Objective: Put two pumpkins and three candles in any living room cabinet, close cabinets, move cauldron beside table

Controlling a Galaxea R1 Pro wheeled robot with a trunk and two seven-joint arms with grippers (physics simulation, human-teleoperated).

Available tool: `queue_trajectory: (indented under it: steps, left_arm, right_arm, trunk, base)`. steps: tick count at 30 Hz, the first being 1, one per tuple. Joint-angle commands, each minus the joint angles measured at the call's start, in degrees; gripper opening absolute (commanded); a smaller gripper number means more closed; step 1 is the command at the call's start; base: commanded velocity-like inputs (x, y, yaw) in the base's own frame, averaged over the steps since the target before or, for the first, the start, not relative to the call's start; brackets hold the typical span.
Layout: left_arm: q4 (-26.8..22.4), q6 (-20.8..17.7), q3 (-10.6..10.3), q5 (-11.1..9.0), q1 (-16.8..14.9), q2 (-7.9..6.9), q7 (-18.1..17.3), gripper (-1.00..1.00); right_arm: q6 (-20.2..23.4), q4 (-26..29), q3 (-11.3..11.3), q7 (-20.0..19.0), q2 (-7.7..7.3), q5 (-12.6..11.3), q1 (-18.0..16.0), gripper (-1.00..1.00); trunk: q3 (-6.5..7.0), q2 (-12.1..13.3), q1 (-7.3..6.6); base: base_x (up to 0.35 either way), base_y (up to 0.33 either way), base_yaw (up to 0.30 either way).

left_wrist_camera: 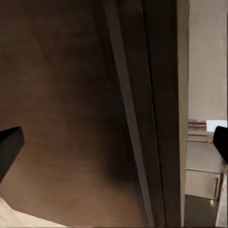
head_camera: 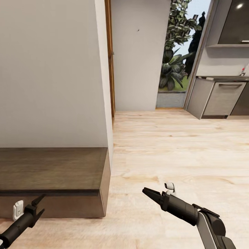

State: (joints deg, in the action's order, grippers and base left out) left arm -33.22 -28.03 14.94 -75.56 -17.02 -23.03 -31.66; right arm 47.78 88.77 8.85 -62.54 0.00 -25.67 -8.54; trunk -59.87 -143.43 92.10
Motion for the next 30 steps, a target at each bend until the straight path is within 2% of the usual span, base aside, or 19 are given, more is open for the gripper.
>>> queue_trajectory:
  steps: [1,3,6,22,25,30]
  left_arm:
    - [0.1,-0.4,0.3,-2.2,0.0,0.26,0.3,1.0]
    - [0.1,-0.3,0.4,-4.5,0.0,0.56,0.6,1.0]
    - [0.2,-0.4,0.5,-5.3,0.0,0.66,0.6,1.0]
    - [0.9,-0.9,1.5,-6.1,0.0,0.62,-1.4,1.0]
    - [1.6,-1.0,2.9,-7.4,0.1,0.61,-2.3,1.0]
    - [2.1,-1.1,3.3,-8.4,0.2,0.63,-3.5,1.0]
  right_arm:
    - [0.3,0.0,0.0,-0.1,0.0,-0.2,0.0,1.0]
    - [0.3,0.0,0.0,0.0,0.0,-0.2,0.0,1.0]
    - [0.3,0.0,0.0,0.0,0.0,-0.2,0.0,1.0]
    - [0.3,0.0,0.0,0.0,0.0,-0.2,0.0,1.0]
    - [0.3,0.0,0.0,0.0,0.0,-0.2,0.0,1.0]
    - [0.2,0.0,0.0,0.0,0.0,-0.2,0.0,1.0]
  trunk:
    - [-0.05,0.0,-0.01]
    - [-0.05,0.0,-0.01]
    - [-0.05,0.0,-0.01]
    - [-0.05,0.0,-0.01]
    - [-0.05,0.0,-0.01]
    - [-0.05,0.0,-0.01]
  base:
    - [0.0,0.0,0.0]
    - [0.0,0.0,0.0]
    - [0.0,0.0,0.0]
    - [0.0,0.0,0.0]
    - [0.0,0.0,0.0]
    - [0.0,0.0,0.0]
